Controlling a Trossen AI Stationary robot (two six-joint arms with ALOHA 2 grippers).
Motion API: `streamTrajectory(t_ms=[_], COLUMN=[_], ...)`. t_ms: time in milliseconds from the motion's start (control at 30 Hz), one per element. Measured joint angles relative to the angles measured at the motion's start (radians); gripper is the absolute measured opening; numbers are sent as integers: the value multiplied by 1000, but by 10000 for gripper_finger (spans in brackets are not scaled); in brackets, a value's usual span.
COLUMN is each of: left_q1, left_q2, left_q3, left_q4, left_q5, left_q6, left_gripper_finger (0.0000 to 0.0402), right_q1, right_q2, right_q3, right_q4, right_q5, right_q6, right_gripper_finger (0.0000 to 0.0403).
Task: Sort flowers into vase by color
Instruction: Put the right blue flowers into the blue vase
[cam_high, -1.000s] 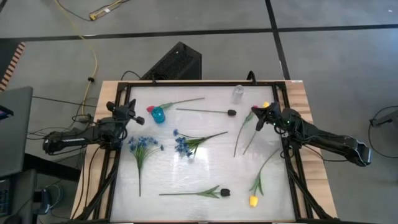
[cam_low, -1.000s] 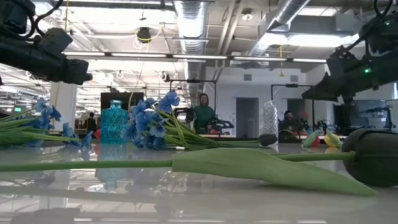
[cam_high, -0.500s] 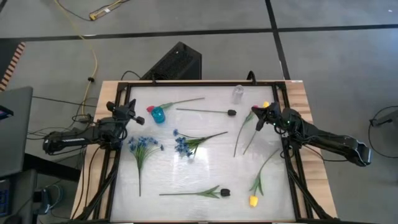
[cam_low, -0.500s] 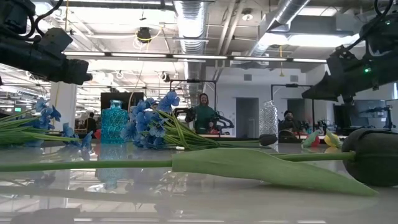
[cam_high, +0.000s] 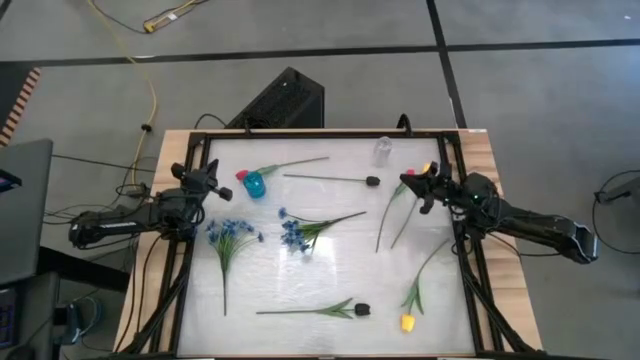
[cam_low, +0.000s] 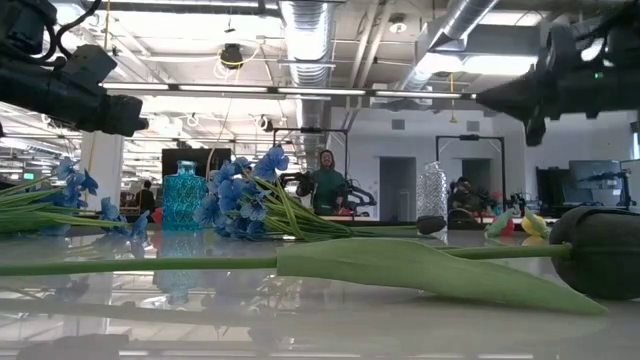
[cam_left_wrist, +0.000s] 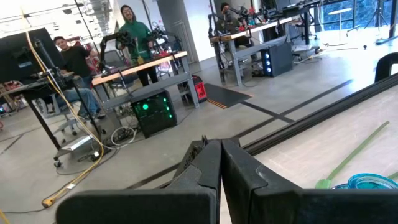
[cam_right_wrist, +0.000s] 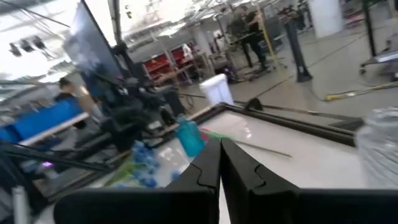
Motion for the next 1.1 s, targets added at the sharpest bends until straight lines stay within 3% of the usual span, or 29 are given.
streamTrajectory(t_ms=[167,433,500,567,667,767,1100], left_q1=[0,0,0,0,0,0,0], left_q2=[0,0,0,0,0,0,0], left_q3=[0,0,0,0,0,0,0], left_q4=[0,0,1,5,14,22,73], left_q5=[0,5,7,34,98,130,125], left_q6=[67,37,-9,-153,-409,-526,-434], left_gripper_finger=[0,0,0,0,0,0,0], right_q1=[89,259,294,317,326,326,352], right_q2=[126,521,621,714,845,969,1342], right_q3=[107,341,405,478,597,728,1091], right_q4=[0,-8,-25,-65,-155,-281,-720], right_q5=[-2,26,26,27,46,47,47], right_q6=[-28,-152,-206,-258,-272,-295,-433], right_gripper_finger=[38,38,38,38,39,49,126])
